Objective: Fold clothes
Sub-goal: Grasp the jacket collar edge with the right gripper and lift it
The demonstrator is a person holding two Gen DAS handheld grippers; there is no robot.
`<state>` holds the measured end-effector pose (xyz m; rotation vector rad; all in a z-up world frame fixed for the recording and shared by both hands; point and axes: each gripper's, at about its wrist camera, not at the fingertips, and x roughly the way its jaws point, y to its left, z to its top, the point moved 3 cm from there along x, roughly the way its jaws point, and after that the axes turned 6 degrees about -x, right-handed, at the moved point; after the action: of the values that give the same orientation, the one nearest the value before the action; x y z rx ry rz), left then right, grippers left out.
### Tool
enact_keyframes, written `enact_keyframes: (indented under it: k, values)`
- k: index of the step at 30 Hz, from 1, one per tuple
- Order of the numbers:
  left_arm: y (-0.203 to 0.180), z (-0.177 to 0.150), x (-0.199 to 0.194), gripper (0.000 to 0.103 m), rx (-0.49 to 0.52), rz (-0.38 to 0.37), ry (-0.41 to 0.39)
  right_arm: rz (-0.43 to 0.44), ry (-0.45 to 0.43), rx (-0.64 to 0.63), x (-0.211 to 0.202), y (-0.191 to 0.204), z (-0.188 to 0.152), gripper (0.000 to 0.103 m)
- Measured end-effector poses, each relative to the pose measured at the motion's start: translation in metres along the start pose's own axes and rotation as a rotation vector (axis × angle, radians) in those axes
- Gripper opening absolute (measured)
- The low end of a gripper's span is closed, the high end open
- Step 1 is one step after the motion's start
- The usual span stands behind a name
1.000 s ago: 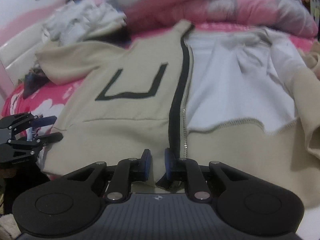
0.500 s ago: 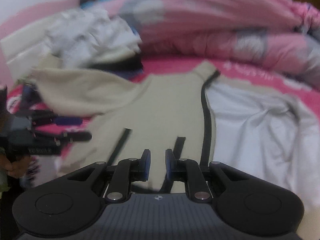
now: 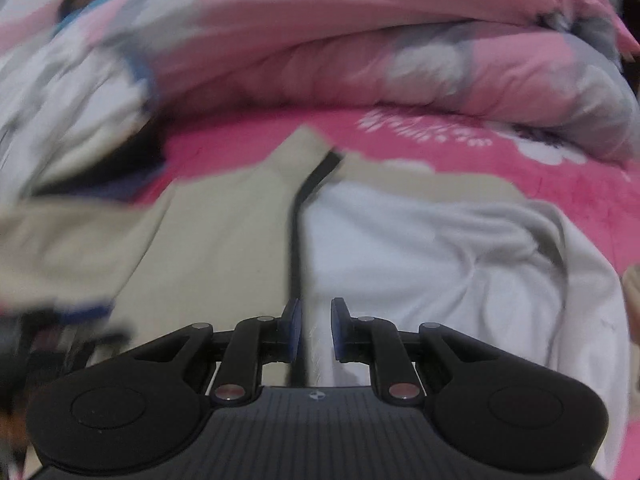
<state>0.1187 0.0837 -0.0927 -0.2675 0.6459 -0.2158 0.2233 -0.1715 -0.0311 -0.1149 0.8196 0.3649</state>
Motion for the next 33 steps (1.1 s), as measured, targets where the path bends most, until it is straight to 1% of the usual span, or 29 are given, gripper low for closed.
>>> enact_keyframes:
  k: [2,4,7,11,13,15,17,18,19,23,25,29,30,32,33]
  values:
    - [0.002,0.001,0.001,0.055,-0.007,-0.015,-0.001,-0.022,-0.006,0.025,0.023,-0.011,0.011,0.016]
    - [0.003,0.001,0.001,0.056,-0.012,-0.027,-0.004,-0.021,-0.011,0.013,0.045,-0.016,0.021,0.016]
    - [0.004,0.0,0.001,0.056,-0.015,-0.036,-0.012,0.028,-0.015,-0.015,0.078,-0.013,0.036,0.016]
    - [0.003,-0.001,0.002,0.056,-0.012,-0.03,-0.021,0.124,0.04,-0.116,0.129,0.01,0.05,0.016]
    - [0.0,-0.002,0.002,0.056,0.003,-0.017,-0.025,0.154,0.013,-0.185,0.146,0.024,0.059,0.016]
    - [-0.001,-0.003,0.002,0.056,0.017,-0.006,-0.029,0.174,-0.019,-0.165,0.162,0.027,0.073,0.014]
    - [-0.001,-0.003,0.002,0.056,0.018,-0.006,-0.031,0.167,-0.049,-0.146,0.178,0.027,0.086,0.007]
    - [0.0,-0.003,0.002,0.056,0.015,-0.008,-0.031,0.153,-0.057,-0.137,0.187,0.026,0.092,0.0]
    - [0.001,-0.003,0.001,0.056,0.012,-0.01,-0.031,0.152,-0.064,-0.128,0.193,0.024,0.096,0.0]
    - [0.002,-0.004,0.001,0.056,0.009,-0.014,-0.033,0.148,-0.079,-0.139,0.196,0.021,0.098,0.0]
    - [0.003,-0.004,0.002,0.056,0.008,-0.016,-0.033,0.137,-0.059,-0.117,0.191,0.024,0.098,0.0]
    - [0.003,-0.003,0.002,0.056,0.011,-0.013,-0.033,0.151,0.062,-0.09,0.181,0.016,0.096,0.0]
    - [0.003,-0.003,0.002,0.056,0.014,-0.01,-0.033,0.126,0.075,-0.095,0.18,0.015,0.094,0.0]
    - [0.002,-0.004,0.003,0.056,0.02,-0.006,-0.033,0.039,0.076,-0.126,0.181,0.012,0.092,0.0]
    - [0.002,-0.004,0.003,0.056,0.023,-0.003,-0.033,0.017,0.063,-0.12,0.184,0.012,0.092,0.0]
